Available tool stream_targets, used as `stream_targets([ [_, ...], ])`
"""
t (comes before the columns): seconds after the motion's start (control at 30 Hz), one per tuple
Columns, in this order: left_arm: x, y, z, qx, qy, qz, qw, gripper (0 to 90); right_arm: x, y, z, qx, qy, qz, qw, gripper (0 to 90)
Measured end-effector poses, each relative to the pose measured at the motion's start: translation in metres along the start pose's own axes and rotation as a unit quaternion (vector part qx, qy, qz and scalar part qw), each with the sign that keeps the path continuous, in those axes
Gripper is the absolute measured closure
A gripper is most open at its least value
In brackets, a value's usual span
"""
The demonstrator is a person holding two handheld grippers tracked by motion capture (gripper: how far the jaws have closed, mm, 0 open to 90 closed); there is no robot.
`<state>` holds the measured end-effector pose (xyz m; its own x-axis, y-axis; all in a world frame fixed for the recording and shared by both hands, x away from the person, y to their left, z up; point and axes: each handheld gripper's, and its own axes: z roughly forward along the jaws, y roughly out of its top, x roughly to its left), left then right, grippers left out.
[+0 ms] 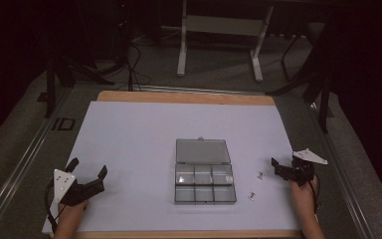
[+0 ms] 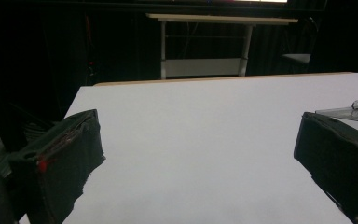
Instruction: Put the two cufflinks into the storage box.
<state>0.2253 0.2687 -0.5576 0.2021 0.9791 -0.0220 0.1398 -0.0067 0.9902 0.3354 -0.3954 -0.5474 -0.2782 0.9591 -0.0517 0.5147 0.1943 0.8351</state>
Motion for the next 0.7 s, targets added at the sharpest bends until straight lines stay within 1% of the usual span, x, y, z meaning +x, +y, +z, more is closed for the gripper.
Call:
stream_targets([
  [0.1,0.0,0.0001,0.0001,0.001,0.0,0.0,1.0,1.6,0.0009,0.0002,0.0001,0.003,-0.004,-0.002,1.0,11.4],
  [0.23,0.0007,0.0002,0.0005,0.002,-0.002,-0.002,1.0,1.6,0.0028,0.0009,0.002,0.019,-0.002,-0.006,0.9998,11.4],
  [0.27,0.0007,0.0002,0.0005,0.002,-0.002,-0.002,1.0,1.5,0.0028,0.0009,0.002,0.019,-0.002,-0.006,0.9998,11.4],
  [0.3,0.0009,0.0003,0.0007,0.003,-0.003,-0.003,1.0,1.5,0.0025,0.0012,0.0026,0.024,0.002,-0.004,0.9997,11.4],
  [0.33,0.001,0.0003,0.0007,0.003,-0.003,-0.003,1.0,1.6,0.002,0.0015,0.003,0.033,0.014,0.008,0.9993,11.4],
  [0.37,0.001,0.0003,0.0007,0.003,-0.003,-0.003,1.0,1.6,0.0021,0.0016,0.0031,0.036,0.019,0.008,0.9991,11.4],
  [0.63,0.001,0.0002,0.0004,0.002,-0.003,-0.002,1.0,1.5,0.0055,0.0049,0.0042,0.058,0.019,0.002,0.9981,11.4],
  [0.7,0.001,0.0003,0.0006,0.002,-0.003,-0.003,1.0,1.5,0.0046,0.006,0.004,0.06,0.021,0.008,0.9979,11.4],
])
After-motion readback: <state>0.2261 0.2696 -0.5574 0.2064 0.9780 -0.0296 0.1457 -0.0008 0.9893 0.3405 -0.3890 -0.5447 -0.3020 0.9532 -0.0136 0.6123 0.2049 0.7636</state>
